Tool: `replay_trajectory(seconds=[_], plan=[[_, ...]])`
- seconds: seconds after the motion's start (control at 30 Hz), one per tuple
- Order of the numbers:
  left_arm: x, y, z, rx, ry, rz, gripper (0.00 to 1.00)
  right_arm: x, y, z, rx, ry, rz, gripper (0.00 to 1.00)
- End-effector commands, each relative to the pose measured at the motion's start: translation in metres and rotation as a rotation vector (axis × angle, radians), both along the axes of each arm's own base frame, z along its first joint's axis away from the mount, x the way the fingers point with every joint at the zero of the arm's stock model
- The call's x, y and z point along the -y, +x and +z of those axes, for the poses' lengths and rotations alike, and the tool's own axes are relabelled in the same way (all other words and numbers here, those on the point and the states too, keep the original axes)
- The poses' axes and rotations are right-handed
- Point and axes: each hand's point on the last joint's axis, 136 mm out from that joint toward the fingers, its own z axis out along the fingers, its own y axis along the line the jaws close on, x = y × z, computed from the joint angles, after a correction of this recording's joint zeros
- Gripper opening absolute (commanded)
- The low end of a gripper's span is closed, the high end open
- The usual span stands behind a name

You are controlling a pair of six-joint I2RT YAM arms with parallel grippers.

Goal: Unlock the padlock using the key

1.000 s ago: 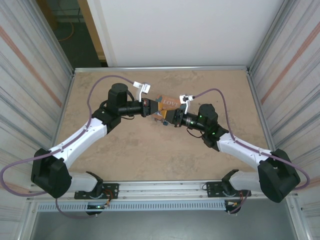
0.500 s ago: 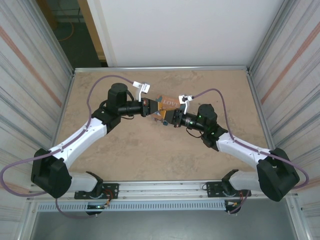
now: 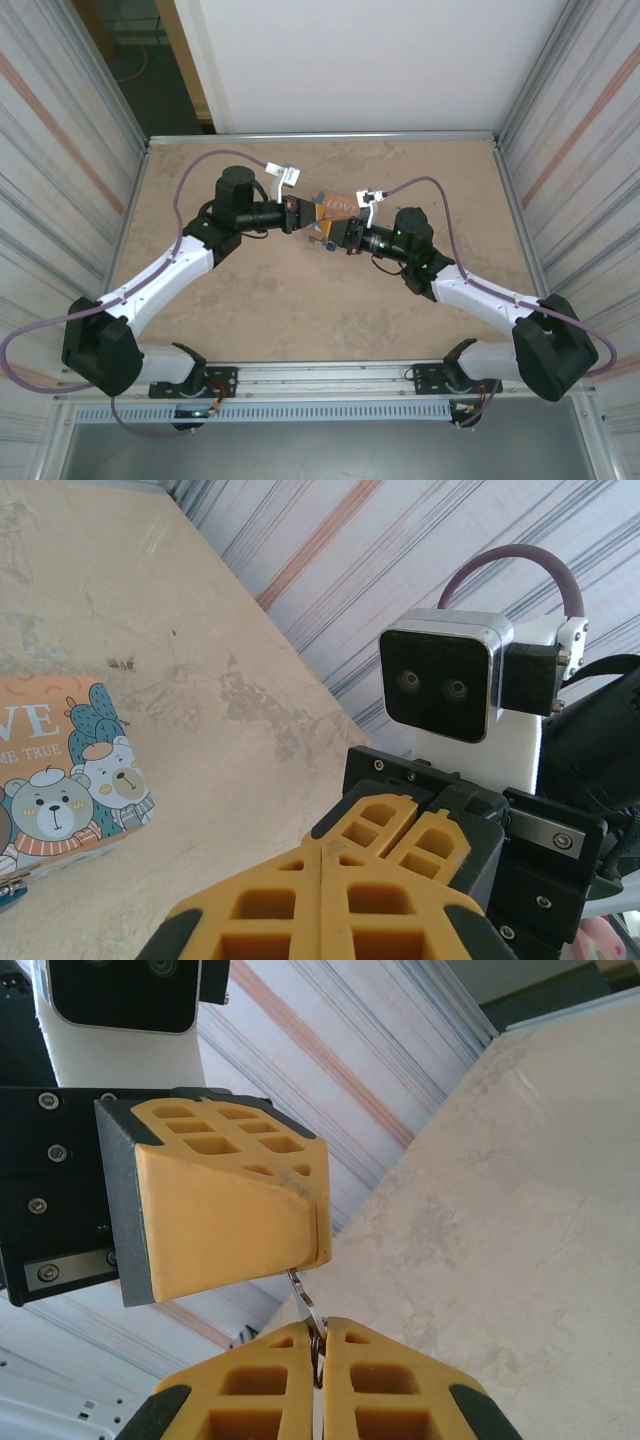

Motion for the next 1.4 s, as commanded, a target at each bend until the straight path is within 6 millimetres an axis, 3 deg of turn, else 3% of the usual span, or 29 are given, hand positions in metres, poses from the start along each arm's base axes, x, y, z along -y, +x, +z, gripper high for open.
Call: replay_trajectory(seconds=[0.0, 0.07, 0.3, 0.47, 0.6, 0.8, 0.93, 1.37], plan=[[-0.002, -0.008, 0.019, 0.061, -0.026, -0.024, 0.0, -0.003, 0.001, 0.013, 0.023, 0.016, 0.006, 0.04], [-0.002, -0.007, 0.02, 0.063, -0.023, -0.018, 0.05, -0.002, 0.001, 0.012, 0.02, 0.007, -0.003, 0.01], [-0.014, -0.005, 0.025, 0.095, -0.002, 0.036, 0.4, 0.01, 0.007, -0.004, -0.023, -0.048, -0.056, 0.0], [-0.032, -0.002, 0.023, 0.121, 0.032, 0.11, 0.52, 0.026, 0.014, -0.02, -0.056, -0.078, -0.124, 0.0], [-0.049, 0.0, 0.011, 0.139, 0.103, 0.185, 0.6, 0.045, 0.024, -0.043, -0.111, -0.116, -0.199, 0.0], [-0.076, -0.001, -0.024, 0.145, 0.233, 0.297, 0.64, 0.071, 0.038, -0.08, -0.213, -0.152, -0.288, 0.0], [-0.086, -0.005, -0.05, 0.108, 0.274, 0.335, 0.67, 0.077, 0.043, -0.101, -0.252, -0.181, -0.297, 0.0], [-0.073, -0.006, -0.128, -0.105, 0.255, 0.301, 0.68, 0.082, 0.07, -0.134, -0.289, -0.227, -0.274, 0.0]])
